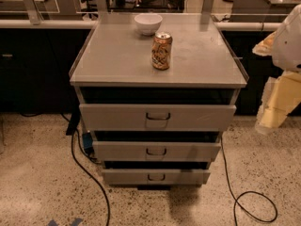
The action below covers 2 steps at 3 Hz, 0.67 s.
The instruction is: Open bottom drawer
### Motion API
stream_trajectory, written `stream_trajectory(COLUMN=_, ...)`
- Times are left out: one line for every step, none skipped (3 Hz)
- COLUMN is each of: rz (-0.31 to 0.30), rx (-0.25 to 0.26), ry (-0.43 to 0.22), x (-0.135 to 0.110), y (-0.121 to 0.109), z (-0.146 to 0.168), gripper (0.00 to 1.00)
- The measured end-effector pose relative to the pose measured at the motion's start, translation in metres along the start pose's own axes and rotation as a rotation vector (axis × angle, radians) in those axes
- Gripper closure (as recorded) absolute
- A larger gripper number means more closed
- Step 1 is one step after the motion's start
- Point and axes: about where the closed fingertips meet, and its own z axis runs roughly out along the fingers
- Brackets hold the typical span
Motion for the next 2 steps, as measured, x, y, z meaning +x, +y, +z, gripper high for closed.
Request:
stream_trajectory(rz=0.000, rx=0.000, ry=0.000, x=0.000, y=0.000, z=0.000, gripper=0.00)
stream_trajectory(rz=0.015, rx=0.026, ry=-0.018, x=0.000, y=0.006, z=0.019, gripper=0.00)
